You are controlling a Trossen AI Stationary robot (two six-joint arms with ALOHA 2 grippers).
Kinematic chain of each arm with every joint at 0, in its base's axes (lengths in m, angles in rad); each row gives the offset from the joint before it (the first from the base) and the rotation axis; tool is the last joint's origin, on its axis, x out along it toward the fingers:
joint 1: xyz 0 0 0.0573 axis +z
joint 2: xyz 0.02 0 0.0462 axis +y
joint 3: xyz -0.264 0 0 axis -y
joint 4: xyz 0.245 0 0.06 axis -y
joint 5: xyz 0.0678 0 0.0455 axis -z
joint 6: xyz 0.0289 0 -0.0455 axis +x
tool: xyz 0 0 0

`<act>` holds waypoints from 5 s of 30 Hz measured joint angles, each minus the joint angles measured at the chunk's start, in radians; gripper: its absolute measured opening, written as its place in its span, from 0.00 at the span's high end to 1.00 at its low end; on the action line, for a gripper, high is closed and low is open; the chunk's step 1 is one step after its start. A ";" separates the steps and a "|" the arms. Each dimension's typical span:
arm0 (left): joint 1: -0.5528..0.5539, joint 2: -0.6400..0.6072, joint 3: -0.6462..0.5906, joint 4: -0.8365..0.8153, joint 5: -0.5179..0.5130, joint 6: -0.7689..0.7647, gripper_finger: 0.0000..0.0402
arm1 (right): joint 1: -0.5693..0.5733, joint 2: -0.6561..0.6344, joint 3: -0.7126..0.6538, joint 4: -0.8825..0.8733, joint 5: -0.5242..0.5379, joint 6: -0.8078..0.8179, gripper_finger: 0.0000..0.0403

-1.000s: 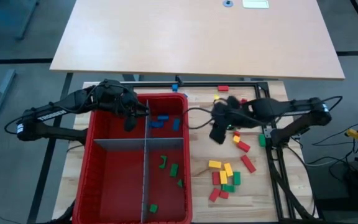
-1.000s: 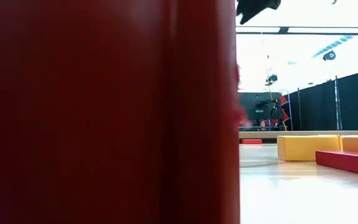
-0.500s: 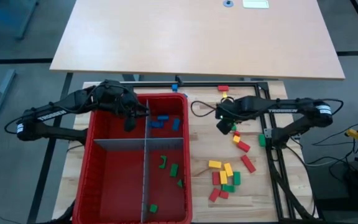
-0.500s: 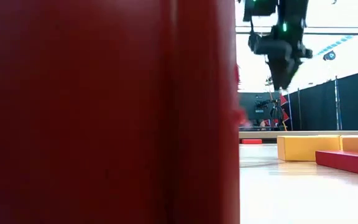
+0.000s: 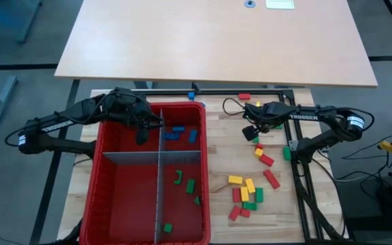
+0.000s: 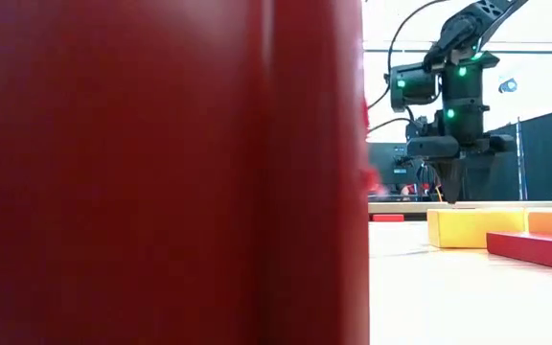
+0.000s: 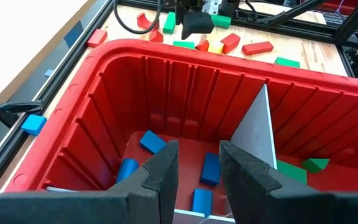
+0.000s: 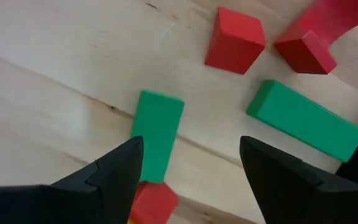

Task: Sort blocks

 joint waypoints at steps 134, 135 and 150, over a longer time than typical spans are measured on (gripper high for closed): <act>0.000 0.000 -0.007 -0.010 -0.001 -0.002 0.74 | 0.478 0.112 0.740 -0.362 0.357 -0.123 0.50; 0.000 0.000 -0.007 -0.010 -0.001 -0.002 0.74 | 0.470 0.088 0.710 -0.365 0.363 -0.106 0.50; 0.000 0.000 -0.014 0.002 -0.001 -0.002 0.74 | 0.210 -0.252 0.066 -0.105 0.191 0.066 0.51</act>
